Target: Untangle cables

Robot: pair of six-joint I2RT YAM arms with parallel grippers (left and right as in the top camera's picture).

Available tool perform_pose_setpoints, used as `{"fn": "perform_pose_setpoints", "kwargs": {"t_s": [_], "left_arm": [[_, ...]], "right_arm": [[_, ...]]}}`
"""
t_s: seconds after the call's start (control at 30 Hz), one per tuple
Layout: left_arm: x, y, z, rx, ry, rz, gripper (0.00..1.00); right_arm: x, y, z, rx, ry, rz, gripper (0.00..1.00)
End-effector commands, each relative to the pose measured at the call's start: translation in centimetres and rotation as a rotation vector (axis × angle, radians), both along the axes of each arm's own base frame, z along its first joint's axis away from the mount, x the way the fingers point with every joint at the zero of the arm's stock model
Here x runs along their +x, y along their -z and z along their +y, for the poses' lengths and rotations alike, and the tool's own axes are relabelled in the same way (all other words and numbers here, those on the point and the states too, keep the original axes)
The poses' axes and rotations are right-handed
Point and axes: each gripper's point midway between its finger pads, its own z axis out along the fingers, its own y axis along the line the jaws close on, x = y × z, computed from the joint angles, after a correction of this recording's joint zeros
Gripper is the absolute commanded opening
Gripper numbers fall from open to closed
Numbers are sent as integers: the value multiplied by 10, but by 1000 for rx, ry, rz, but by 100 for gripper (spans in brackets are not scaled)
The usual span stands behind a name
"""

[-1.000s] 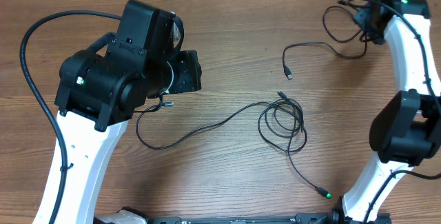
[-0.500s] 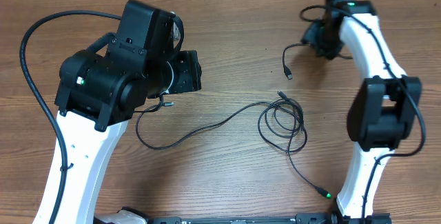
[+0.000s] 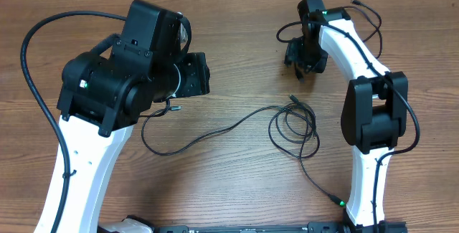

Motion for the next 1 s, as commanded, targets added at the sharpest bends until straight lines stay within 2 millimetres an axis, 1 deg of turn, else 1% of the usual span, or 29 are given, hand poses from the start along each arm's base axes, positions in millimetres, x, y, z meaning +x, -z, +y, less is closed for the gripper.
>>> {"fn": "perform_pose_setpoints", "kwargs": {"t_s": [0.0, 0.03, 0.13, 0.2, 0.27, 0.3, 0.37, 0.47, 0.57, 0.63, 0.77, 0.8, 0.83, 0.87, 0.9, 0.93, 0.97], "left_arm": [[3, -2, -1, 0, 13, -7, 63], [3, -2, -1, 0, 13, -7, 63], [3, -2, -1, 0, 13, -7, 63], [3, -2, -1, 0, 13, -8, 63], [3, -2, -1, 0, 13, -7, 63], [3, -2, -1, 0, 13, -7, 63], [3, -2, -1, 0, 13, -7, 63], [3, -2, -1, 1, 13, -7, 63], [2, -1, -1, 2, 13, -6, 64], [2, -1, -1, 1, 13, -6, 64], [2, -1, -1, 4, 14, -4, 66], [2, -1, -1, 5, 16, -4, 66], [2, -1, -1, 5, 16, -4, 66], [2, -1, -1, 5, 16, -4, 66], [2, -1, -1, 5, 16, -4, 66], [2, -1, -1, 5, 15, -4, 66], [2, -1, -1, 5, 15, -4, 66]], "right_arm": [[-8, 17, -6, -22, -16, 34, 54], [-10, 19, -6, -21, -16, 40, 51], [-14, 25, -5, -13, -16, 52, 46], [-15, 27, -2, 7, -18, 55, 36], [-14, 28, 3, 35, -20, 49, 27], [-12, 28, 6, 51, -22, 43, 25], [-5, 27, 9, 67, -16, 15, 23], [13, 24, 11, 78, -12, -58, 17], [38, 18, 4, 81, 41, -153, 7], [59, 11, -7, 70, 91, -235, 4], [98, -6, -33, 82, 145, -399, 4], [105, -10, -41, 84, 159, -430, 7], [112, -13, -49, 84, 173, -457, 12], [119, -18, -60, 86, 190, -489, 18], [122, -22, -68, 91, 202, -506, 27], [125, -25, -76, 94, 214, -518, 43], [127, -28, -84, 98, 226, -525, 73]]}}
